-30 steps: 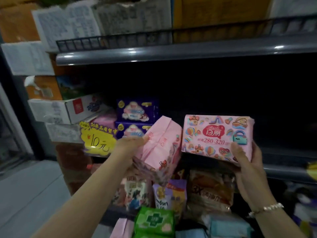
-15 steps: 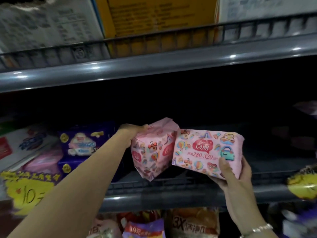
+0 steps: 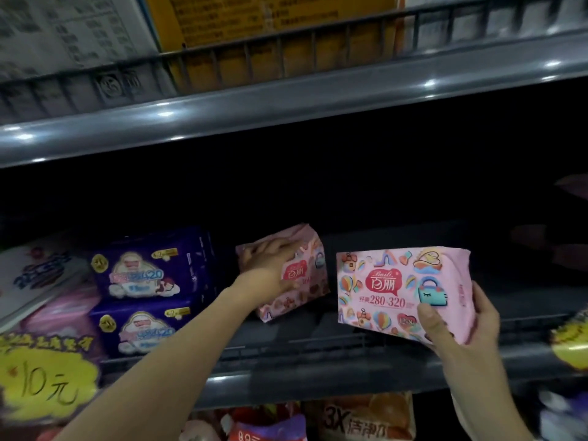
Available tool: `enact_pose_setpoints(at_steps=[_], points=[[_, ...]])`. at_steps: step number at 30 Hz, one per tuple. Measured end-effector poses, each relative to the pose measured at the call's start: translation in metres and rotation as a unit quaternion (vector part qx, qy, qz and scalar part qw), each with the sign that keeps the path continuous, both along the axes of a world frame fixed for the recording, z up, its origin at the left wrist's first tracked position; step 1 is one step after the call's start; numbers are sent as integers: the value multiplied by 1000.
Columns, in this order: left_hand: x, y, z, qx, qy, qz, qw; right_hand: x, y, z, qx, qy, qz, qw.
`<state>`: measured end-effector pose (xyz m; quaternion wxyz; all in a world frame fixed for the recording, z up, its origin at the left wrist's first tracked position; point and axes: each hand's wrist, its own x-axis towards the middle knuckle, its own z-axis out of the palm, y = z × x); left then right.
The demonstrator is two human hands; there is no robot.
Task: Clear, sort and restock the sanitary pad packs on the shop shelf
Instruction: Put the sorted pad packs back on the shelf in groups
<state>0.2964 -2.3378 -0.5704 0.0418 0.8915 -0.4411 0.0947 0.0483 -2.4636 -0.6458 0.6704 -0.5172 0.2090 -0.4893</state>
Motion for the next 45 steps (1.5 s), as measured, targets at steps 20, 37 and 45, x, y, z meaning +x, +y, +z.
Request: enact_pose_setpoints(at_steps=[20,37,45], points=[[94,-46,-55,-116,-33,132,984,43,11,-5,-41,47,8,998],[-37,47,-30,-420,252,57,870,37,54,-7,-26,26,89,995],[-116,133,-47,-467,425,-20,775,26,107,-4,28,-27,205,978]])
